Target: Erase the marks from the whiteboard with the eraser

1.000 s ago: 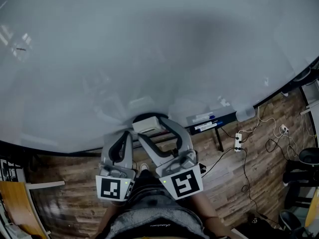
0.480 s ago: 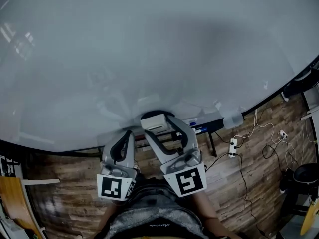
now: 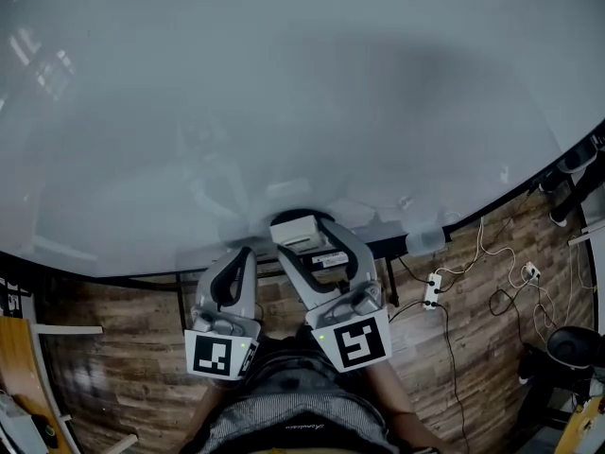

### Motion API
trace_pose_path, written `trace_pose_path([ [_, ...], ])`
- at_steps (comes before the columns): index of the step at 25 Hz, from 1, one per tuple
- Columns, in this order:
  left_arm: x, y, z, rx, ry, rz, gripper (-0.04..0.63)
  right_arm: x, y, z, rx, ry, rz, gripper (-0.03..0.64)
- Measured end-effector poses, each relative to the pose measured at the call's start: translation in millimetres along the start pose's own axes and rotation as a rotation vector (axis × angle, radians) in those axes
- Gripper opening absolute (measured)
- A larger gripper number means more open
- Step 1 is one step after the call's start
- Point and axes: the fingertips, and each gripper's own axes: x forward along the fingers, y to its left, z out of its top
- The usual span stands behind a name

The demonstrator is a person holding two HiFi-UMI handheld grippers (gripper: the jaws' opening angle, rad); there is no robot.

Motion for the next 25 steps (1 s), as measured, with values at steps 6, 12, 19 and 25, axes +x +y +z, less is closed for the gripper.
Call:
trace_pose_path([
  [6,-0.7,-15.6,-4.9,-0.017,0.004,0.052,0.003,-7.9,-6.4,-2.5,0.012,-0.011,0.049,0.244],
  [12,-1.4,-16.7,-11.6,-0.018,0.019,0.046,0.003,-4.6,-4.4,-6.6,0.013,-0.018,0.047,0.245],
  [19,6.9,-12.3,-0.3,-0.042,0.004,-0.002,0.003,-3.2,-2.5,-5.6,0.006,-0.008,0.023,0.247],
  [25,11.1,-16.9,4.3,-0.027,-0.014,-0.09,0.003,-3.9,-1.4,-4.8,0.01,0.001,-0.001,0.247],
])
